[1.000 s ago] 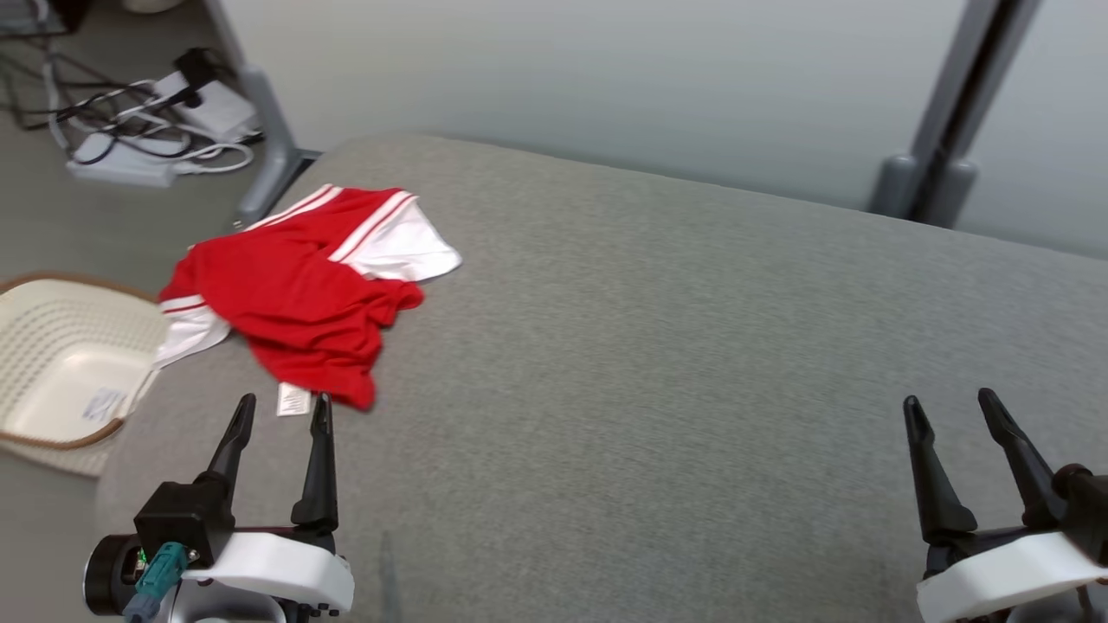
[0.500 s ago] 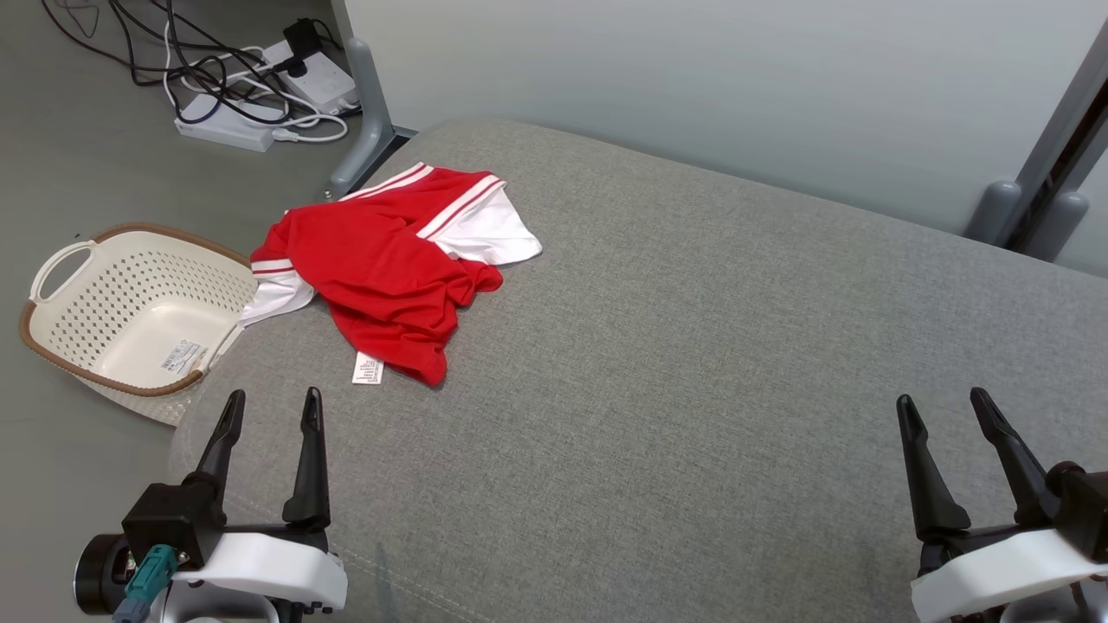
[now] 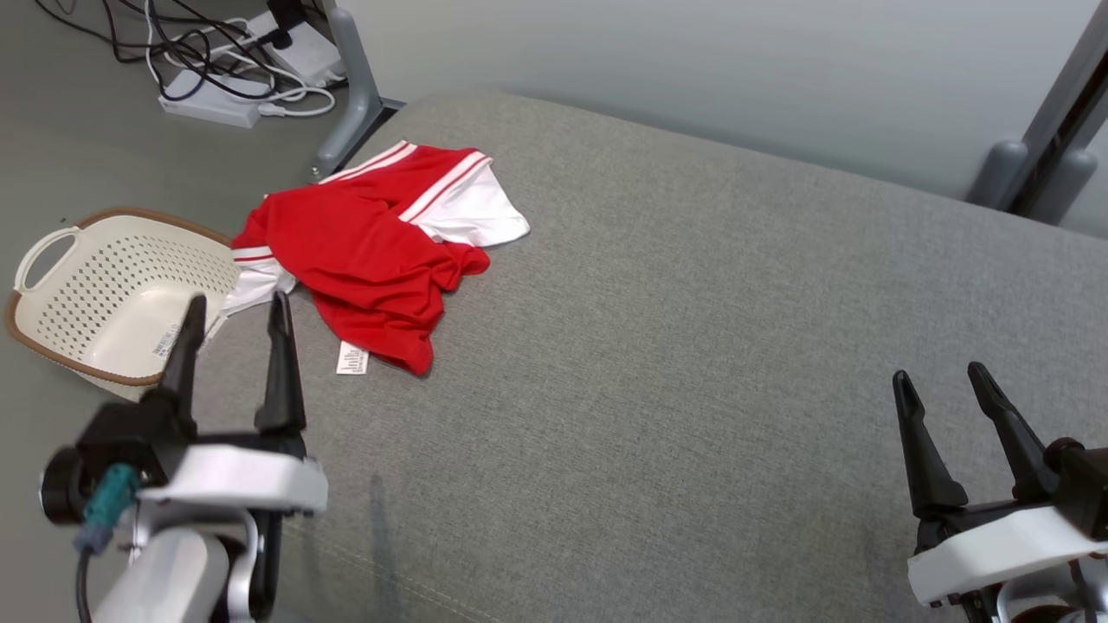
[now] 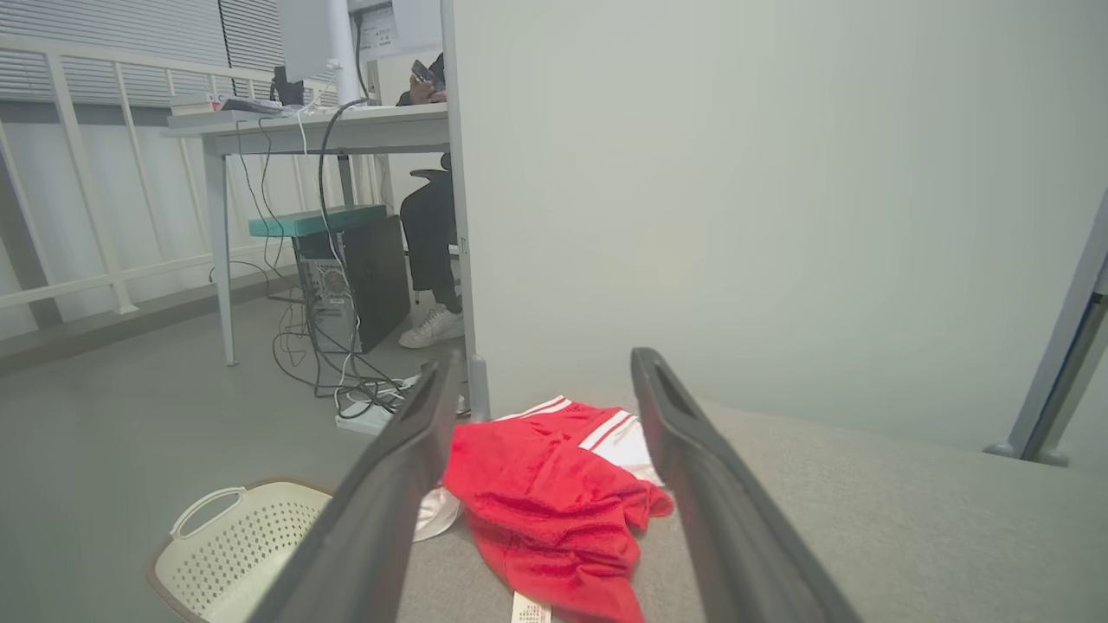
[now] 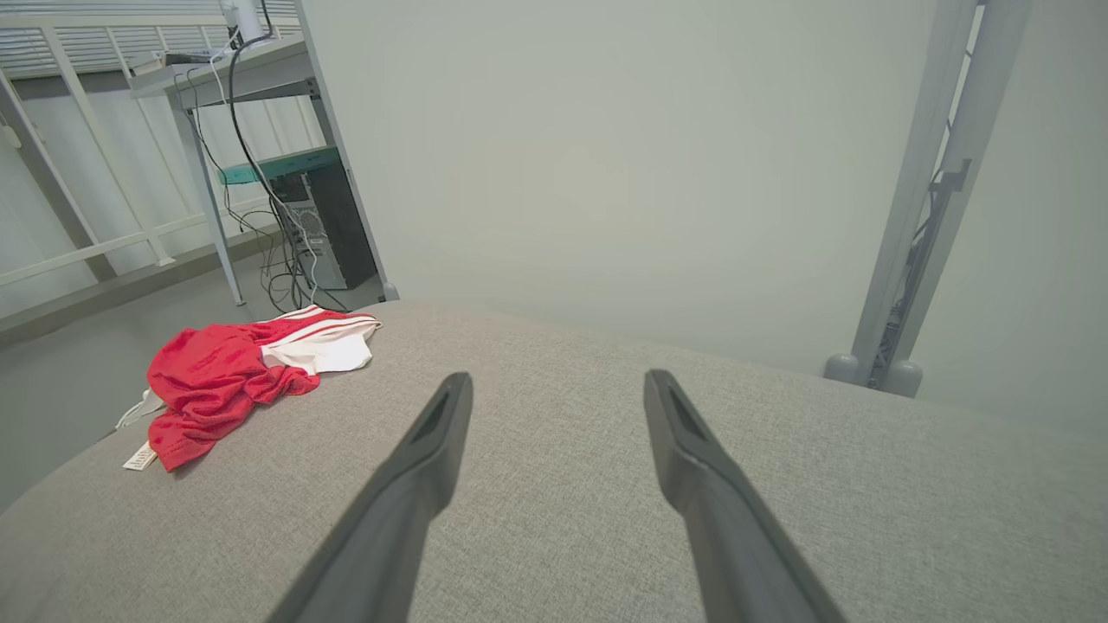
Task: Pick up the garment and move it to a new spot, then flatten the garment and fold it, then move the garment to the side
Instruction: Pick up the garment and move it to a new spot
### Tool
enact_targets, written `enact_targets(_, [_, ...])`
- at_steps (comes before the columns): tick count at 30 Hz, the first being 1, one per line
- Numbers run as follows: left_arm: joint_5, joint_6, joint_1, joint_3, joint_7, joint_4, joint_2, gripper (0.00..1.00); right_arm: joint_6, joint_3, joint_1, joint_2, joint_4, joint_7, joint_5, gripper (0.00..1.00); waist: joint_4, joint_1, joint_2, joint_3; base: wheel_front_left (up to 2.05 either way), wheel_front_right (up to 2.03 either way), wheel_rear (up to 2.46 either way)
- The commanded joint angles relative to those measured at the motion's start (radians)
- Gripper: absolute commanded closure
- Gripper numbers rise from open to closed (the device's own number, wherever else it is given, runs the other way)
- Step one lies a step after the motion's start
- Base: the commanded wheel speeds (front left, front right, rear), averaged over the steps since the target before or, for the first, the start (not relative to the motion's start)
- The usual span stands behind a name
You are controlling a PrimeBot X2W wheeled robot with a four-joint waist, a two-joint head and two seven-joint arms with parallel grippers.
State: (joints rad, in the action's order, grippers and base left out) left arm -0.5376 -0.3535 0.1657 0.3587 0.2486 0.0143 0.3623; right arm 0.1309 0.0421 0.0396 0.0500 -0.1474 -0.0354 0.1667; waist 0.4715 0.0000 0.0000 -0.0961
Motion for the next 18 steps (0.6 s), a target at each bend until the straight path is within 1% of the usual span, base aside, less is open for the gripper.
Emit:
enact_targets(1, [0.003,0.011,0.064,-0.012,-0.002,0.024,0.005,0.00,0.000,-0.002,-0.018,0.003,-0.015,-0.012,-0.015,0.00,-0.018,0.0000,0.0000,-0.031,0.00,0.00,0.00])
enact_targets(6, [-0.028,0.050,0.197,-0.025,-0.036,0.121,0.001,0.00,0.000,-0.010,-0.047,0.021,-0.039,-0.034,-0.024,0.00,-0.054,0.0000,0.0000,-0.094,0.00,0.00,0.00])
enact_targets(7, [-0.028,0.050,0.197,-0.025,-0.036,0.121,0.001,0.00,0.000,-0.010,-0.047,0.021,-0.039,-0.034,-0.024,0.00,-0.054,0.0000,0.0000,-0.094,0.00,0.00,0.00])
enact_targets(11, [-0.065,0.106,0.300,-0.028,-0.078,0.257,0.002,0.00,0.000,-0.014,-0.073,0.035,-0.062,-0.051,-0.029,0.00,-0.083,0.0000,0.0000,-0.152,0.00,0.00,0.00])
enact_targets(18, [-0.136,0.223,0.463,-0.026,-0.161,0.547,-0.009,0.00,0.000,-0.034,-0.124,0.069,-0.088,-0.069,-0.029,0.00,-0.126,0.0000,0.0000,-0.254,0.00,0.00,0.00])
